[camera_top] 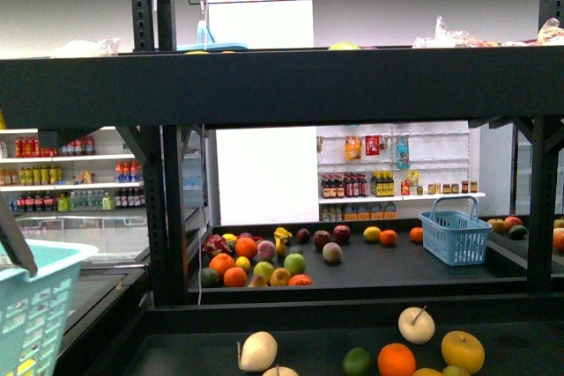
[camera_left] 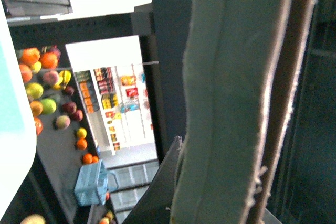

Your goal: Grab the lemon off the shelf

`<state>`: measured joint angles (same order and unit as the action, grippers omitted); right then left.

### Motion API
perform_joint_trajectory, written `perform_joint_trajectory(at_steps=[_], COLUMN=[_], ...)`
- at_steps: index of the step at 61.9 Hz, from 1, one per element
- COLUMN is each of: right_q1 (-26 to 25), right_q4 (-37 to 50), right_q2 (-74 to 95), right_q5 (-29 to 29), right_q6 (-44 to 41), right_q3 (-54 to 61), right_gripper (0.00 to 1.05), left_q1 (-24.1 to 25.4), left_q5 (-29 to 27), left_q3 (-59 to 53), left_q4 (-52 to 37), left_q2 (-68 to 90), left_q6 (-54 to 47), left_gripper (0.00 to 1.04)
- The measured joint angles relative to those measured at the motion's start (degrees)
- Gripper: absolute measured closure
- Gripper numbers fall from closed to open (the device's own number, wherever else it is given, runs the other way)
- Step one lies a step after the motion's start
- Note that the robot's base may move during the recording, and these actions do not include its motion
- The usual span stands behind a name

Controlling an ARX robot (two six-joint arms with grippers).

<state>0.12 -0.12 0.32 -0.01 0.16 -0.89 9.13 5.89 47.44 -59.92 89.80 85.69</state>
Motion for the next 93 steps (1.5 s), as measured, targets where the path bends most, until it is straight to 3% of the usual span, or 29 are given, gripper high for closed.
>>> perform_joint_trajectory(at_steps=[20,42,79,93], right_q1=[0.0,0.0,0.0,0.0], right_q4=[0.0,0.0,0.0,0.0], right_q2=[0.0,0.0,0.0,0.0], right_q5=[0.0,0.0,0.0,0.0], right_q6=[0.0,0.0,0.0,0.0], right_q3=[0.0,0.0,0.0,0.0], right_gripper=[0.07,0.07,0.07,0.07], left_q1=[9.4,12.7,14.3,14.4], left_q5=[8.1,8.1,10.3,10.9], left_q3=[5.4,10.1,11.3,11.3], left_q4=[-9.0,-18.7,-19.4,-19.8], left_q2=[11.3,19.2,26.2,26.2], left_q6=[5.7,9.8,9.8,8.2], left_gripper=[0.97,0.98,0.97,0.55])
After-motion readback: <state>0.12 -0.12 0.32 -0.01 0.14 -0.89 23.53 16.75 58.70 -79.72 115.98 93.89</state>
